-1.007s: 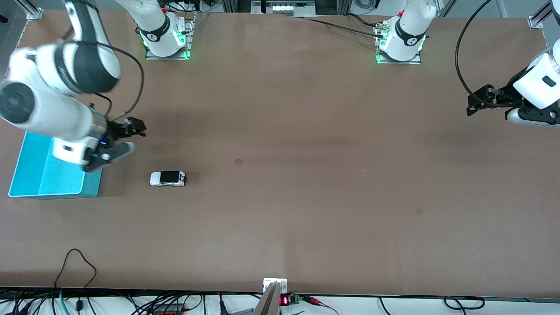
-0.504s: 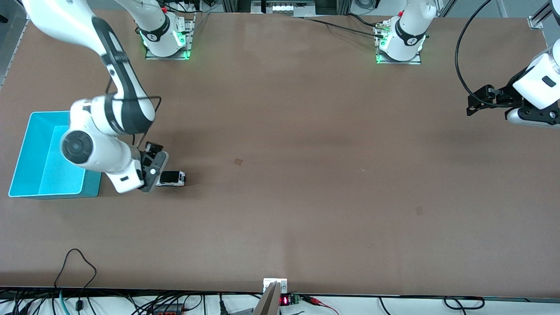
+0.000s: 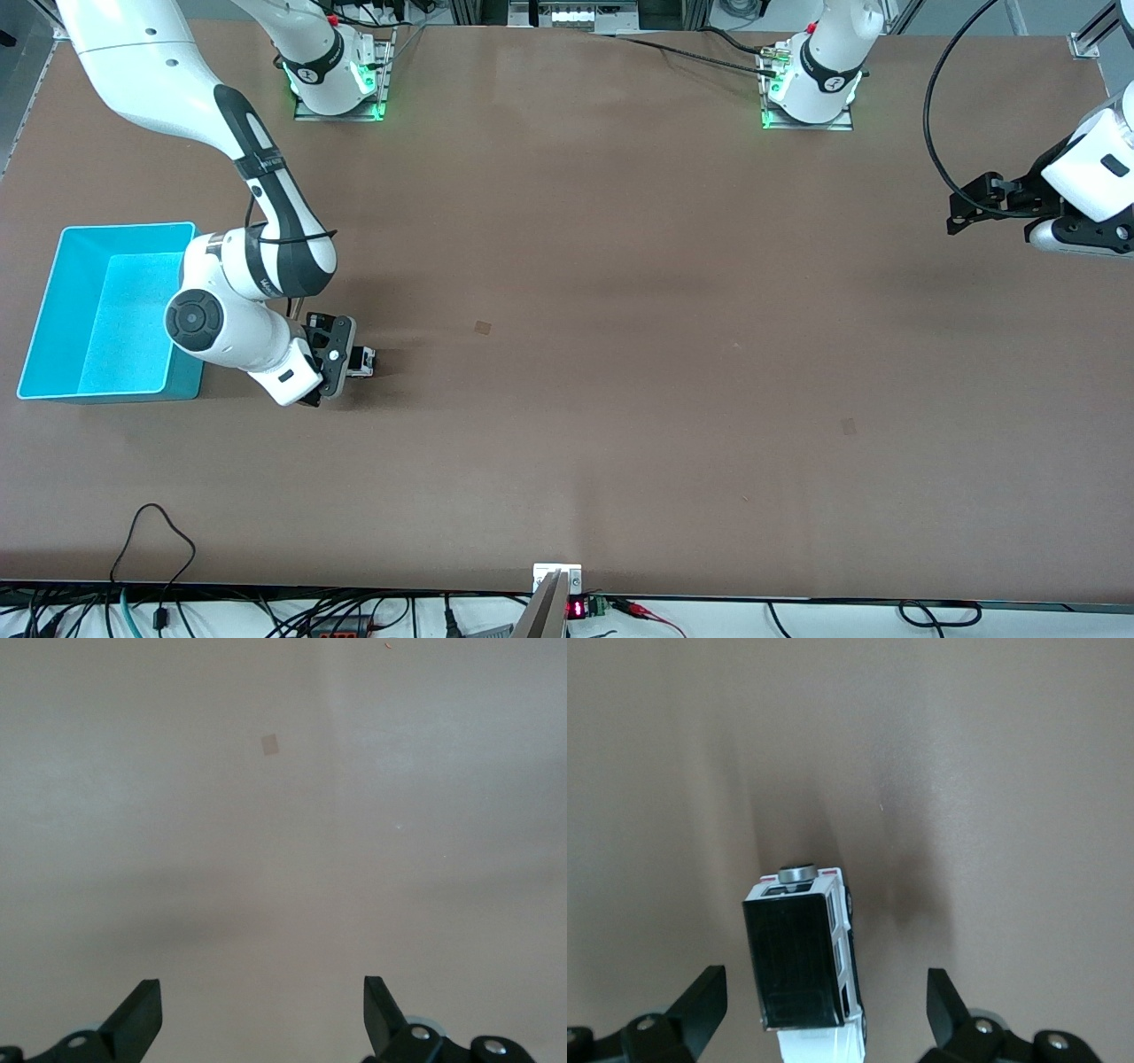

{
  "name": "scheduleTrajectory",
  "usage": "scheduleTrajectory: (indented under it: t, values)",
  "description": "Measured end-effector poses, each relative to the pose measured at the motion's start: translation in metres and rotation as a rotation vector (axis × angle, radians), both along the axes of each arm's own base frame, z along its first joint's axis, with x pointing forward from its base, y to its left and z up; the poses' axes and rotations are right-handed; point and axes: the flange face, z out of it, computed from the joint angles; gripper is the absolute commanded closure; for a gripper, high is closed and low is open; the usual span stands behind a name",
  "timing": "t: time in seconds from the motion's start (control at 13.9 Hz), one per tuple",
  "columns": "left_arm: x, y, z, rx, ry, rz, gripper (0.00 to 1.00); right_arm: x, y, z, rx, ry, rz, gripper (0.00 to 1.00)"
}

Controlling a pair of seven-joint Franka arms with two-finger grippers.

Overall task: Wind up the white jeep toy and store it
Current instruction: 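Lower the right gripper and close it around the jeep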

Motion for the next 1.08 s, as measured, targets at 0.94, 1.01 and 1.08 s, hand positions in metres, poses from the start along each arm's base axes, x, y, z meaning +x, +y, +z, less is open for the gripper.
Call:
scheduleTrajectory:
  t: [0.94, 1.01, 1.08]
  values:
    - [0.000, 0.001, 0.000, 0.000, 0.000, 0.001, 0.00, -0.017, -0.003, -0.035, 0.008, -0.030, 0.049, 0.77]
    - [0.000, 0.001, 0.000, 0.000, 0.000, 0.001, 0.00, -0.016, -0.004, -0.034, 0.010, -0.041, 0.075, 0.92]
    - [0.000, 0.001, 0.000, 0.000, 0.000, 0.001, 0.00, -0.015, -0.005, -0.034, 0.011, -0.047, 0.091, 1.00]
